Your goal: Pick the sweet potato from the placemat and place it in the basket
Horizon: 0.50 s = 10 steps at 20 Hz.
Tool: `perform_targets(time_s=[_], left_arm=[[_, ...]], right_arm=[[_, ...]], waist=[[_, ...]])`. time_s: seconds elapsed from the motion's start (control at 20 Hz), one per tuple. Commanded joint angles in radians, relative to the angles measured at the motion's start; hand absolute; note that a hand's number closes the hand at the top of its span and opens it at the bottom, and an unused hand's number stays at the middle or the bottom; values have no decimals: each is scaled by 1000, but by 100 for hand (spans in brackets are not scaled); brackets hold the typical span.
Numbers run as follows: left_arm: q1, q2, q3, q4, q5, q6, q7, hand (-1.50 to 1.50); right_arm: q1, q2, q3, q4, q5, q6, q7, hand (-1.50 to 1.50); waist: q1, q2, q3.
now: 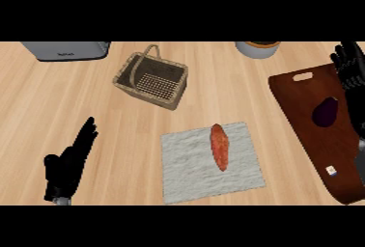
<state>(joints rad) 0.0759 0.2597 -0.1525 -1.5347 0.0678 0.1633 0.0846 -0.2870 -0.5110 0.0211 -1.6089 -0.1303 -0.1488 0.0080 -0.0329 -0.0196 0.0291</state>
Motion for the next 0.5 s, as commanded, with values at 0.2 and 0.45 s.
perform_targets(time_s=[0.2, 0.45], left_arm=[[-198, 141, 24, -109, -90, -54, -58, 0], [-270, 150, 32, -67, -73, -94, -80, 0]], right_arm=[[-68, 251, 287, 19, -143, 188, 35, 150], [-45, 502, 477, 76, -266, 41, 4, 150]], waist=[[104, 30, -25], [99, 36, -28]])
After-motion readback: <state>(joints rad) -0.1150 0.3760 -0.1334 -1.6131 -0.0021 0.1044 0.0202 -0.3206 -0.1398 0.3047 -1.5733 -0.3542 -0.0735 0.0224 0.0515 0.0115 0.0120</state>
